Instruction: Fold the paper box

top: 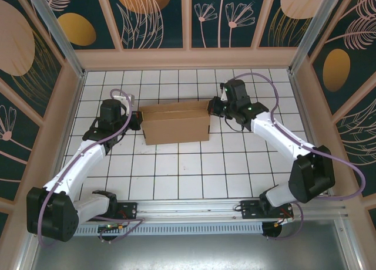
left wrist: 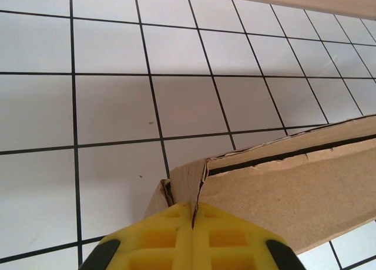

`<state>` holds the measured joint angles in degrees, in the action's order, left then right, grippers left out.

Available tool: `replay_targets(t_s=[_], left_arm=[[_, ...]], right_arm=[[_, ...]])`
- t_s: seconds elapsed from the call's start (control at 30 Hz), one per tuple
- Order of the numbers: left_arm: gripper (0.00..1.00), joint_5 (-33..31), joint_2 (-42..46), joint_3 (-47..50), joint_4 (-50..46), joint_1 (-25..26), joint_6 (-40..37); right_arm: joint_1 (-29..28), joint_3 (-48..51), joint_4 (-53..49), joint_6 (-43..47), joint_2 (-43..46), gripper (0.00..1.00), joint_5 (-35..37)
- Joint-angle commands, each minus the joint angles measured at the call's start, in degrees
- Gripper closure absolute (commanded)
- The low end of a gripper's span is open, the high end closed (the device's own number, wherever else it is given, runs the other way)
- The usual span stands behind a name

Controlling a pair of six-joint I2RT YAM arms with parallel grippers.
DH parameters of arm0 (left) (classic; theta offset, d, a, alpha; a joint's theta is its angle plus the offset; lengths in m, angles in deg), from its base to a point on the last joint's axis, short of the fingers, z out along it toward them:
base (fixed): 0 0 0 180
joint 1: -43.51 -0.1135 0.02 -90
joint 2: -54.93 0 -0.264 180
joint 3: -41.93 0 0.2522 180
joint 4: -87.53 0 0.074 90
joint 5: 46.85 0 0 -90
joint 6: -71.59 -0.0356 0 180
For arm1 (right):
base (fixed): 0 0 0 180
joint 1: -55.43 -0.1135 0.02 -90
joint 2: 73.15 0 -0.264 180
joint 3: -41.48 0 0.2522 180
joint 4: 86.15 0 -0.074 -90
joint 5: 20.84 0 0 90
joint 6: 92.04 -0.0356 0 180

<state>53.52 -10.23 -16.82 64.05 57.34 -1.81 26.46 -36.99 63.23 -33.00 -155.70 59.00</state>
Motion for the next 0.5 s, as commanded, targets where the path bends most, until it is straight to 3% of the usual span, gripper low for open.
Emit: replay_targets(t_s=[0.0,0.47], left_arm=[[1.0,-0.71,0.64,1.04,-3.38,0.1,-0.2],[1.0,-0.92,1.85,2.49,-3.12,0.06,0.08]], right_arm=[[-1.42,2.75,2.14,-1.47,1.66,1.0,4.69],[-3.98,8.25,5.91,0.43,4.3,1.0,8.55]])
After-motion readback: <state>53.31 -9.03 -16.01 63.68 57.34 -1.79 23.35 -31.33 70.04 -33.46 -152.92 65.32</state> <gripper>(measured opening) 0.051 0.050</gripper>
